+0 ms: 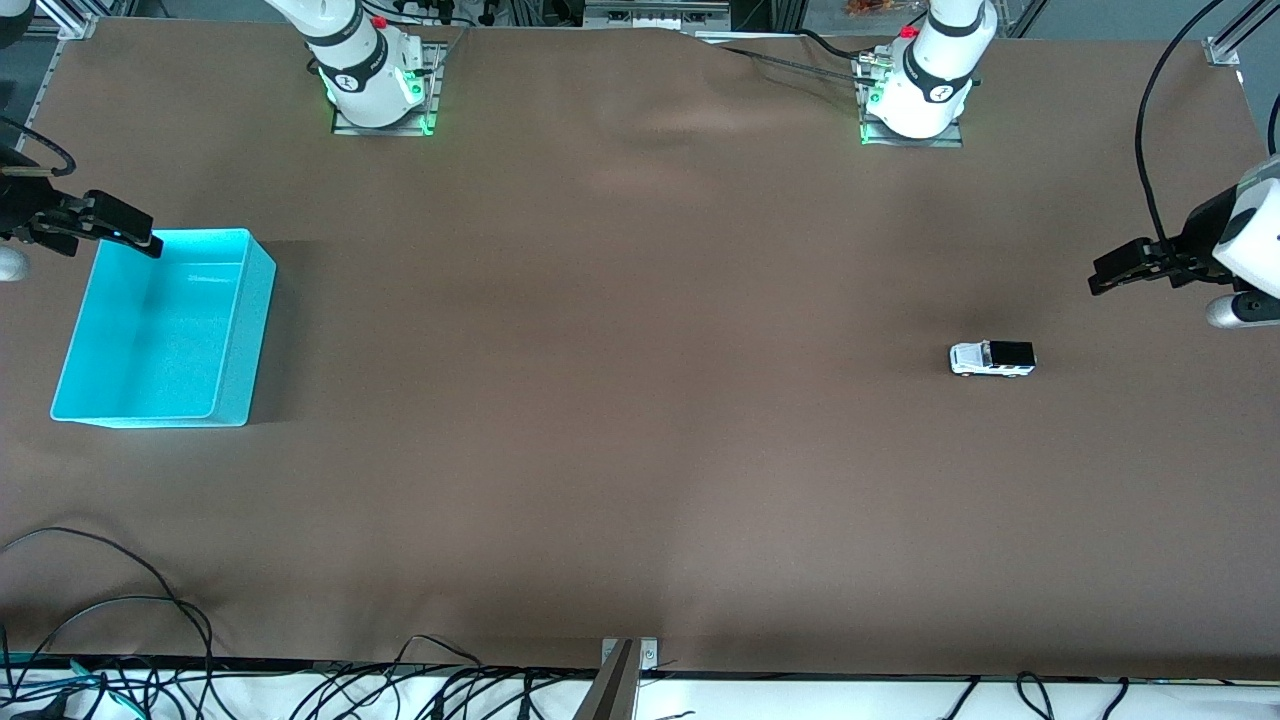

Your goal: Wind and store white jeep toy

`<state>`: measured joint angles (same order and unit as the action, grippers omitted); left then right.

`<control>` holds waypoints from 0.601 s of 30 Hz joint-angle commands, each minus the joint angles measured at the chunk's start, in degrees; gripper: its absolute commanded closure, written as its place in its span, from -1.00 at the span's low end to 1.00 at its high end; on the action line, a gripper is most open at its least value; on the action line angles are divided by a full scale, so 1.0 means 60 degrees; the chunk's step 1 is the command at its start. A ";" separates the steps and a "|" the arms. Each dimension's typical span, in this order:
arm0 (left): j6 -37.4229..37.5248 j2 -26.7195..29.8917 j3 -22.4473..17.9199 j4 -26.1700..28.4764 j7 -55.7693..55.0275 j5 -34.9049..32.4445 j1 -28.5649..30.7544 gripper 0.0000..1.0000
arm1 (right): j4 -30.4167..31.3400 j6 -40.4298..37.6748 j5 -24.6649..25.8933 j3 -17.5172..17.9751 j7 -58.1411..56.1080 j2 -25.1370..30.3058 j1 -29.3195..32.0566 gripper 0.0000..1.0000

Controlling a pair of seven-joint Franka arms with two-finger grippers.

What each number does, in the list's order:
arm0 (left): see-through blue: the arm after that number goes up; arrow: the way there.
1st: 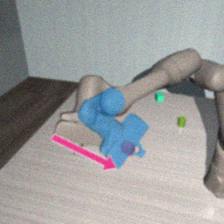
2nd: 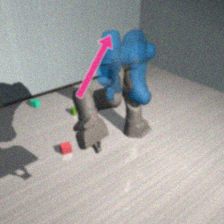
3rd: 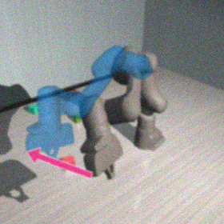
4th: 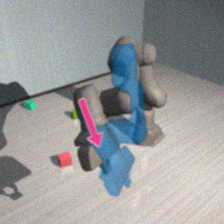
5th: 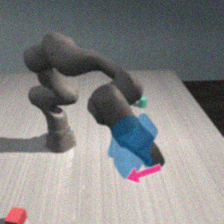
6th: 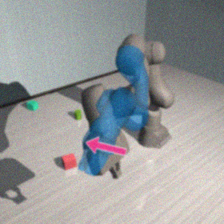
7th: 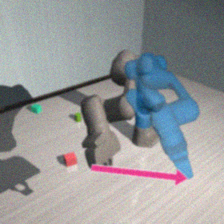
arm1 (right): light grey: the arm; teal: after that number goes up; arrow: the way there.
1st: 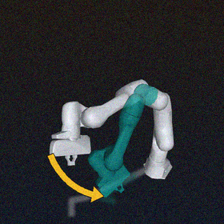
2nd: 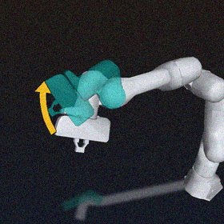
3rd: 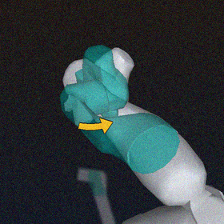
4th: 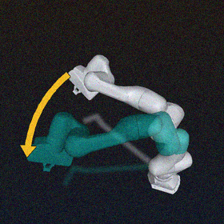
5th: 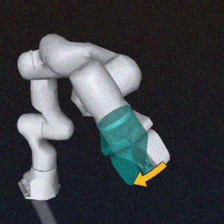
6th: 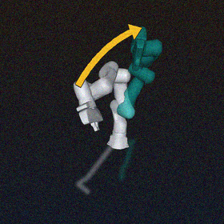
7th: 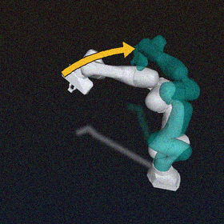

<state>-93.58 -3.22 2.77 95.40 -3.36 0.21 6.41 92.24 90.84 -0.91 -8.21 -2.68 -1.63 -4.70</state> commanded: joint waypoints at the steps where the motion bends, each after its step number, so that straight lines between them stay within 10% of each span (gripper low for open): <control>1: 0.0158 0.0054 -0.0052 0.0022 0.0150 0.0257 0.0031 -1.00 | -0.0183 -0.0066 0.0079 -0.0009 0.0066 -0.0035 -0.0022 -1.00; 18: 0.0275 0.0054 -0.0052 0.0037 0.0150 0.0257 0.0060 -1.00 | -0.0212 -0.0066 0.0064 0.0093 0.0096 -0.0006 -0.0037 -1.00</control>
<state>-92.63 -3.22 2.74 95.55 -3.36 0.21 6.42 92.09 90.87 -0.91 -8.19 -2.66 -1.63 -4.71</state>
